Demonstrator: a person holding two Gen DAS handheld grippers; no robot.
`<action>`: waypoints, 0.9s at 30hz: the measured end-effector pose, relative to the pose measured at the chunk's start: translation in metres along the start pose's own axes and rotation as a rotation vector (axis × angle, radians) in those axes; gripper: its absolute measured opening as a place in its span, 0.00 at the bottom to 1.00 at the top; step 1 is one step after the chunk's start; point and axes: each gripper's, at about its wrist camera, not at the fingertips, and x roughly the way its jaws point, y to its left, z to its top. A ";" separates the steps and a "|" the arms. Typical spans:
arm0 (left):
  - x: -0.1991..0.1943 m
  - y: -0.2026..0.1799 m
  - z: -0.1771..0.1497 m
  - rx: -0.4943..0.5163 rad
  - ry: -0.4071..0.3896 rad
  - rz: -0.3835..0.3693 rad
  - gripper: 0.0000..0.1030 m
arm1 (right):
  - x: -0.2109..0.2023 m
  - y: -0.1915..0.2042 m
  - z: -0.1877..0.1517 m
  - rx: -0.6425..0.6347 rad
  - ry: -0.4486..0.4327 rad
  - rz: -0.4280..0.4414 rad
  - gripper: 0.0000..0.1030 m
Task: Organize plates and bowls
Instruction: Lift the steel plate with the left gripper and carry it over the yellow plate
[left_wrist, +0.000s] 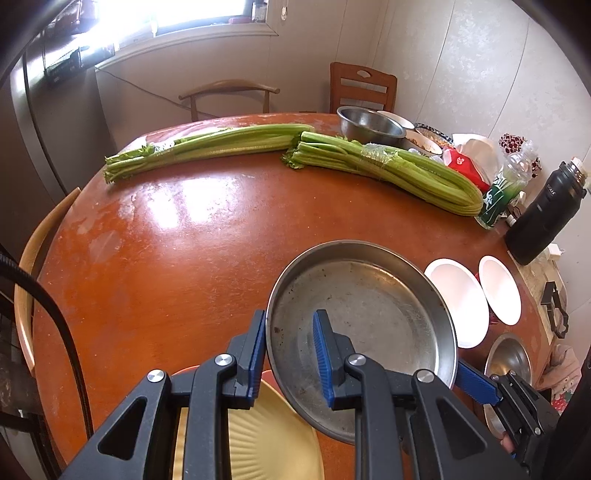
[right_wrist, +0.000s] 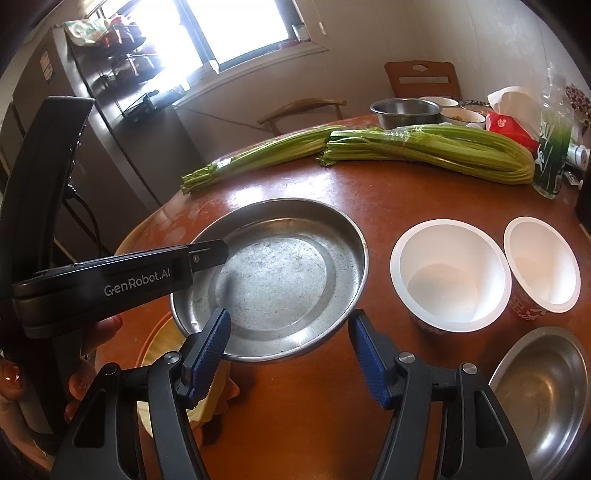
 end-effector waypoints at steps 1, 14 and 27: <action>-0.004 0.000 -0.001 -0.002 -0.004 0.003 0.24 | -0.003 0.001 -0.001 -0.002 -0.003 0.002 0.66; -0.032 -0.001 -0.014 -0.006 -0.040 0.009 0.24 | -0.032 0.013 -0.008 -0.035 -0.049 0.025 0.66; -0.070 0.015 -0.031 -0.039 -0.099 0.019 0.24 | -0.057 0.047 -0.016 -0.113 -0.086 0.053 0.66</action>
